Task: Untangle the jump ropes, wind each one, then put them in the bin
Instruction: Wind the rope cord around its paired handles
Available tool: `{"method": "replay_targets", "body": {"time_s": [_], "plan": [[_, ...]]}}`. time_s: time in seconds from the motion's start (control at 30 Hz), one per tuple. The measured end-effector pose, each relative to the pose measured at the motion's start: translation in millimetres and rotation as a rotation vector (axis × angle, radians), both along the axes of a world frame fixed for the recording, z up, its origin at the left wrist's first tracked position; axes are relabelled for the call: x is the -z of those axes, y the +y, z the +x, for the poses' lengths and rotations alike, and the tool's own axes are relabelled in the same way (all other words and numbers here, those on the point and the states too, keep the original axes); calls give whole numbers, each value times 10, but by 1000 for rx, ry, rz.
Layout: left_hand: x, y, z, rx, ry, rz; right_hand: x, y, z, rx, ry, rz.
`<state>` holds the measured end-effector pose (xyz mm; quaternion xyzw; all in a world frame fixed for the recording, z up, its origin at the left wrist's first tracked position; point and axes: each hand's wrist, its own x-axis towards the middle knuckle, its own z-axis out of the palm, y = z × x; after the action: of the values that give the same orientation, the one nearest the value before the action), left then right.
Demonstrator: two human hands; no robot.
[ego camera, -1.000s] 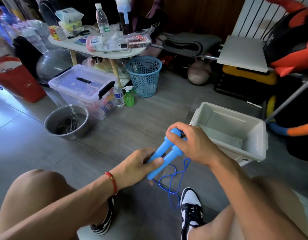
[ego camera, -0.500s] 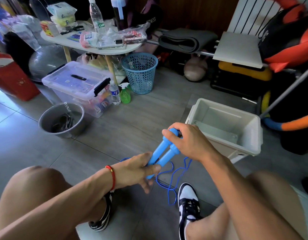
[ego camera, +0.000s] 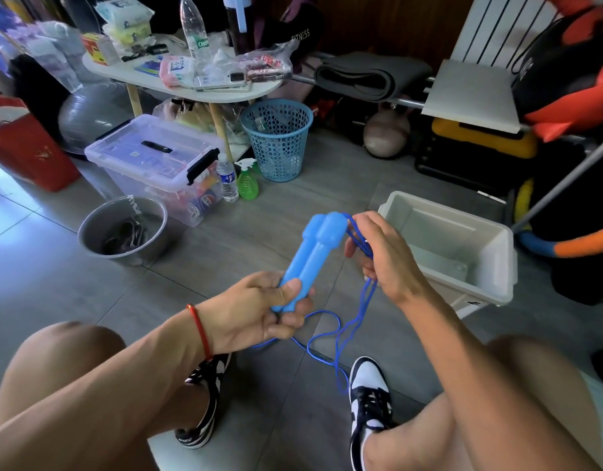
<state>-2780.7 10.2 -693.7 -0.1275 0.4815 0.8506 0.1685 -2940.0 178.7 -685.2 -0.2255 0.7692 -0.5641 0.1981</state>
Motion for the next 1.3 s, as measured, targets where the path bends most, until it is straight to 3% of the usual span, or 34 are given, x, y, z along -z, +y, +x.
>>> {"method": "replay_targets", "body": {"time_s": [0.17,0.33,0.5,0.6,0.7,0.83,1.03,1.17,1.3], "plan": [[-173,-78,-111,-231,83,203,195,-56,260,-62,411,250],[-141,-18,-106,-109,108,261,106,-146,454,-381,495,342],[-106,-65,-54,21,90,310,74,-53,409,-571,361,461],[-120,-71,-65,-41,75,215,91,-60,466,-558,236,387],[-198,-223,-125,-255,61,56,155,-17,420,-453,182,422],[-196,-331,-122,-453,-32,-139,172,87,366,-414,286,501],[-229,-423,-147,-607,24,-25,133,107,404,-342,168,473],[-146,-538,-148,-612,-35,-221,-27,153,423,-297,451,616],[-4,-543,-141,-468,-80,-531,-202,303,370,-257,756,661]]}}
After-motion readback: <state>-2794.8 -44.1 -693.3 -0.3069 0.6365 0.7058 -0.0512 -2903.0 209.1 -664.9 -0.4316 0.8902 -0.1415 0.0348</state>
